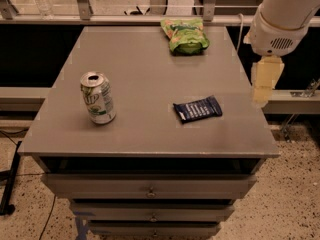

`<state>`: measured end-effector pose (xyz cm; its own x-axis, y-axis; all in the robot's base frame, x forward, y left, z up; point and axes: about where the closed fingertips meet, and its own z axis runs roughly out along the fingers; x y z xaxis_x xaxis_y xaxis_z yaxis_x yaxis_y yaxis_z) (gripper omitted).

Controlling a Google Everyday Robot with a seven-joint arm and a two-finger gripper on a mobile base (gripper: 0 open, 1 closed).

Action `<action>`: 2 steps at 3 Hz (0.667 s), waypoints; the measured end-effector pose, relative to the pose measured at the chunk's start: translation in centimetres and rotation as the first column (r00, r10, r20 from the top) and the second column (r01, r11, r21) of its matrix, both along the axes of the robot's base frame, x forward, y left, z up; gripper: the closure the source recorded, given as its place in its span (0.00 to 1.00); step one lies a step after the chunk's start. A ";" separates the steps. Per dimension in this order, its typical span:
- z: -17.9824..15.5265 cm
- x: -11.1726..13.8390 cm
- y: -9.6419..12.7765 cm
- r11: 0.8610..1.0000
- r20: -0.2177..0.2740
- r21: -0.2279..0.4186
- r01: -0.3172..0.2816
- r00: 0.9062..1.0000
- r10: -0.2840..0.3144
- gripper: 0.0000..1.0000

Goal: Knock 7up can over

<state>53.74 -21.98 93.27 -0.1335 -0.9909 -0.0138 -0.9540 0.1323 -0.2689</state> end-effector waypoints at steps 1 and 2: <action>0.0 0.0 0.0 1.000 0.000 0.000 0.000 1.000 0.000 0.00; -0.1 0.2 0.6 1.000 0.004 0.017 -0.011 1.000 0.011 0.00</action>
Offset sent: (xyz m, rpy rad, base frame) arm 0.0032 0.0145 -0.0023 0.0411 0.0022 0.0265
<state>53.91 -21.39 93.21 -0.1228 -0.9919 -0.0315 -0.9545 0.1268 -0.2700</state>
